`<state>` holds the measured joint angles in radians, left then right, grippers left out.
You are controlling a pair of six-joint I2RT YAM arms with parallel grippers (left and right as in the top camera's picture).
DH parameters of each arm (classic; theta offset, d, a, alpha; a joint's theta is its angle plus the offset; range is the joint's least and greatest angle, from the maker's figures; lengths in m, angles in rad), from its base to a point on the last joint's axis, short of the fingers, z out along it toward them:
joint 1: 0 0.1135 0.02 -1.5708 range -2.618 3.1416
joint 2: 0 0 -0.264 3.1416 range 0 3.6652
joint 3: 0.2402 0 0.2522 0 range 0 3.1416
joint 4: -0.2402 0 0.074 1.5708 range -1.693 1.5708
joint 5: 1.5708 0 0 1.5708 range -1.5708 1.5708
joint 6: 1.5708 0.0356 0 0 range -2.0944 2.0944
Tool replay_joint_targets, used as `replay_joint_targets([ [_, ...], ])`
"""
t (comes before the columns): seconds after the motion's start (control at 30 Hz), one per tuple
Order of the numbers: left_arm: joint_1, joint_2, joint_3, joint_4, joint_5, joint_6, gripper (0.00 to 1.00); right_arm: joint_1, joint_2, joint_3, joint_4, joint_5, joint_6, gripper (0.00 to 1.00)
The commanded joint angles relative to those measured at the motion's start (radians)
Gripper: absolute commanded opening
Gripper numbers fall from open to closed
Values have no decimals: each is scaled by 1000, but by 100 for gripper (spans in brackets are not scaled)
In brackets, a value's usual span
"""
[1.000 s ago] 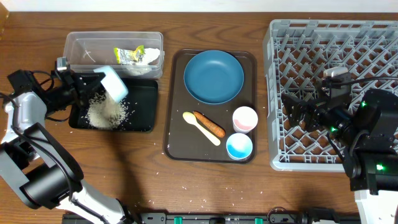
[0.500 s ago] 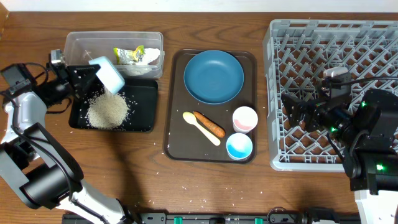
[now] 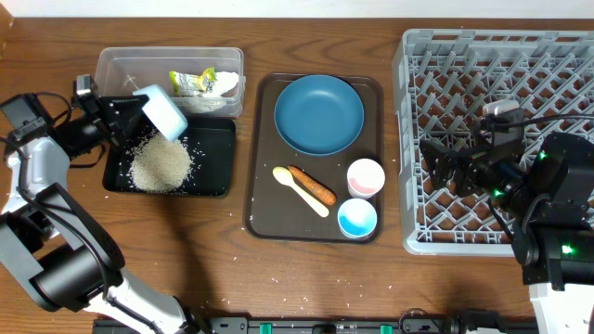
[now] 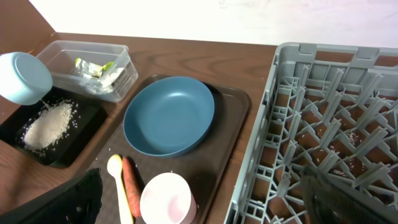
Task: Sort waste into correct bins and load items into the dishwasher rack
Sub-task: 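Lift bowl with left gripper and tip rice onto black tray, then return emptied bowl with left gripper to brown tray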
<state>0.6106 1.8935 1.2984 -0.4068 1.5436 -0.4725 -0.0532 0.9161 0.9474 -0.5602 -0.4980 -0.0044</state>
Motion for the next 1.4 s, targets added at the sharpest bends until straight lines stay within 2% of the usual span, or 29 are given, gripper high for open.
replay_joint_targets([
  [0.0, 2, -5, 15, 6, -9, -5, 6, 14, 0, 19, 0, -7, 10, 99],
  [0.23, -19, -13, 15, -26, 29, -20, 6, 14, 0, 19, -1, -7, 10, 99],
  [0.33, -25, -15, 15, -45, 29, -67, 6, 14, 0, 19, -1, -7, 10, 99],
  [0.43, -26, -20, 15, 24, 29, -68, 6, 14, 0, 19, -1, -7, 10, 99],
  [0.53, -22, -22, 15, 10, 30, -109, 6, 14, 0, 19, -2, -7, 10, 99],
  [0.77, -40, -58, 15, -39, 29, -78, 6, 14, 0, 19, -5, -7, 10, 99],
  [0.9, -81, -142, 15, -37, 3, -21, 6, 14, 0, 19, -2, -7, 10, 99],
  [1.03, -160, -256, 15, -50, -120, 14, 6, 14, 0, 19, 3, -7, 10, 99],
  [1.13, -248, -336, 15, -119, -272, 71, 6, 14, 0, 19, 2, -3, 10, 99],
  [1.37, -553, -430, 15, -392, -826, 238, 6, 14, 0, 19, 2, -3, 10, 99],
])
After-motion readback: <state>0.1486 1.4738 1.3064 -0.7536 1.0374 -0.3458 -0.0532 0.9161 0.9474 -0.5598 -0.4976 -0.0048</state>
